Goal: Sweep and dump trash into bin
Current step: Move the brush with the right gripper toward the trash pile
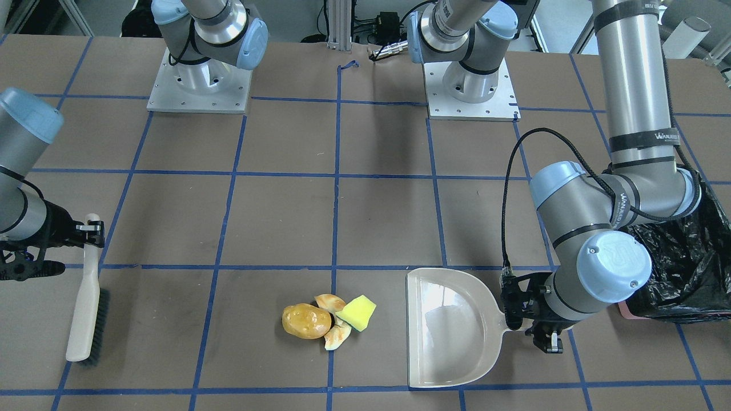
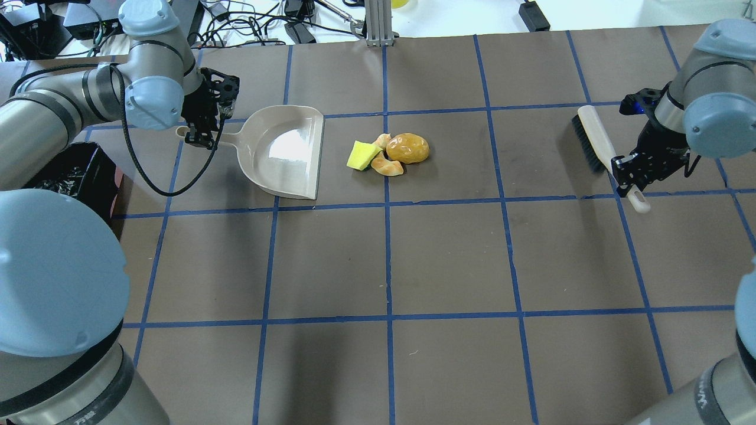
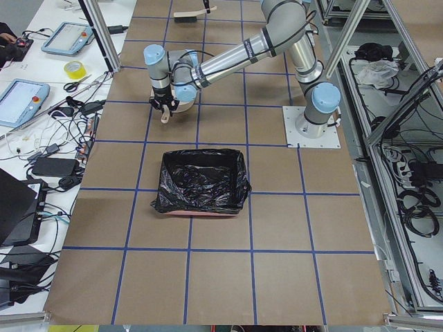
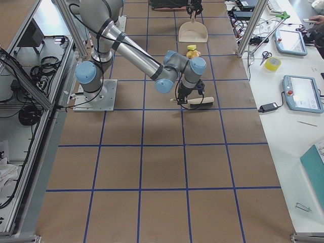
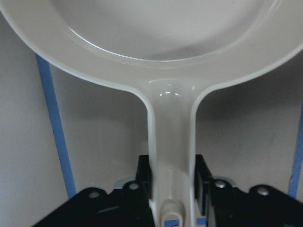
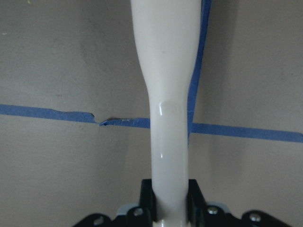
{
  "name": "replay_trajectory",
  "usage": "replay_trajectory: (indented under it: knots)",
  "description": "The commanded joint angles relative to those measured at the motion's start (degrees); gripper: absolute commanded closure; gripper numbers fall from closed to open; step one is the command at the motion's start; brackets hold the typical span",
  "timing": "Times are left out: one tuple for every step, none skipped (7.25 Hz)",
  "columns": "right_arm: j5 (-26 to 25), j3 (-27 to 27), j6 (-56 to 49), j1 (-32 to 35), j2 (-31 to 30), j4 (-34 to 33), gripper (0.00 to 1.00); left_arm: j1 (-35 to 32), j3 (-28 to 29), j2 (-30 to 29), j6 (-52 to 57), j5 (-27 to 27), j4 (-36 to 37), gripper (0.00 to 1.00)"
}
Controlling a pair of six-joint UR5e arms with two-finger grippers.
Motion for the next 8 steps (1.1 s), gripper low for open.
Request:
replay_trajectory:
  knots:
    - [0.1, -0.2, 0.1, 0.1, -0.4, 0.5, 1.00, 0.0, 0.0, 0.0, -0.2, 0.1, 0.0, 1.00]
    - [0.4, -0.2, 2.2, 0.9, -1.4, 0.5, 1.00, 0.0, 0.0, 0.0, -0.4, 0.1, 0.0, 1.00]
    - [2.0, -0.2, 7.8, 3.9, -2.0, 0.8, 1.00, -0.2, -0.1, 0.0, -0.8, 0.2, 0.0, 1.00]
    - [3.0, -0.2, 12.2, 7.3, -2.5, 0.8, 1.00, -0.8, 0.0, 0.0, -0.8, 0.4, 0.0, 1.00]
    - [4.3, -0.2, 15.9, 10.4, -2.5, 0.8, 1.00, -1.0, 0.0, 0.0, -0.8, 0.4, 0.0, 1.00]
    - [5.6, -0.2, 20.3, 13.5, -2.6, 0.8, 1.00, -1.0, 0.0, 0.0, -0.8, 0.5, 0.0, 1.00]
    - [6.2, -0.2, 24.8, 17.1, -2.5, 0.7, 1.00, -0.9, 0.0, 0.1, -0.7, 0.8, 0.0, 1.00]
    - [7.4, -0.2, 28.9, 20.5, -2.6, 0.7, 1.00, -0.9, 0.1, 0.0, -0.8, 1.0, 0.0, 1.00]
